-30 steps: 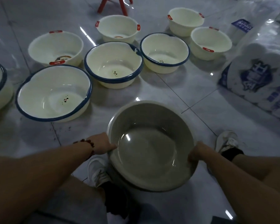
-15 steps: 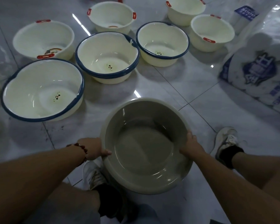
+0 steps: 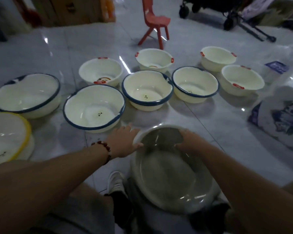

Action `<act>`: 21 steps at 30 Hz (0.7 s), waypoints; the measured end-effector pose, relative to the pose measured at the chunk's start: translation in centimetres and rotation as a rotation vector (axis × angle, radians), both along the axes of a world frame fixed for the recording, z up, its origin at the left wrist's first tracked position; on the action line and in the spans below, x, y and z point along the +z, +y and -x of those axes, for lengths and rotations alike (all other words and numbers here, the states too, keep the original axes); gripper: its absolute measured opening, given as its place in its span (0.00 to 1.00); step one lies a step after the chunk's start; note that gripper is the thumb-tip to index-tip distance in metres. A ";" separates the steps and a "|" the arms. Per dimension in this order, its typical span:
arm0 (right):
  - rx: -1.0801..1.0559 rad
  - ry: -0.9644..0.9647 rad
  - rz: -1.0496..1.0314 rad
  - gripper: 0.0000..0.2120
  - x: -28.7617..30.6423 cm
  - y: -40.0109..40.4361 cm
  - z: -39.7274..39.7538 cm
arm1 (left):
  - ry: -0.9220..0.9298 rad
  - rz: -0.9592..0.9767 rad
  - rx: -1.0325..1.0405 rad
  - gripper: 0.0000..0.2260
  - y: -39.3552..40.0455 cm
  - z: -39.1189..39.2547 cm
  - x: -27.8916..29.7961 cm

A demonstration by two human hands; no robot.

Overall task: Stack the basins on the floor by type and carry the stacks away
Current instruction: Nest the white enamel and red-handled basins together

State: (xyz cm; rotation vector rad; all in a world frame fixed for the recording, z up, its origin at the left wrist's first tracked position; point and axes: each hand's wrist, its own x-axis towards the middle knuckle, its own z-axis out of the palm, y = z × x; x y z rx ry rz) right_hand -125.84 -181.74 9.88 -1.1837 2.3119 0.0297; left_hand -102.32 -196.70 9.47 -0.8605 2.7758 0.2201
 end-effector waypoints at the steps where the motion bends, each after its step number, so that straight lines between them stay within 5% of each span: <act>1: 0.060 0.001 0.029 0.38 1.0 -1.4 -0.7 | -0.028 0.048 0.018 0.33 -0.3 -1.8 1.3; 5: 0.290 0.030 0.063 0.34 2.7 -7.2 -4.1 | -0.181 0.204 0.216 0.36 -3.0 -10.6 5.5; 10: 0.504 0.006 0.074 0.38 1.0 -14.2 -9.7 | -0.108 -0.024 0.772 0.47 -7.6 -15.3 4.0; 17: 0.693 0.010 -0.004 0.38 -3.6 -22.4 -13.3 | 0.035 0.087 0.636 0.36 -12.0 -9.7 -0.5; 21: 0.724 0.022 -0.117 0.38 0.8 -24.5 -14.3 | 0.004 -0.110 0.853 0.33 -12.7 -15.3 2.5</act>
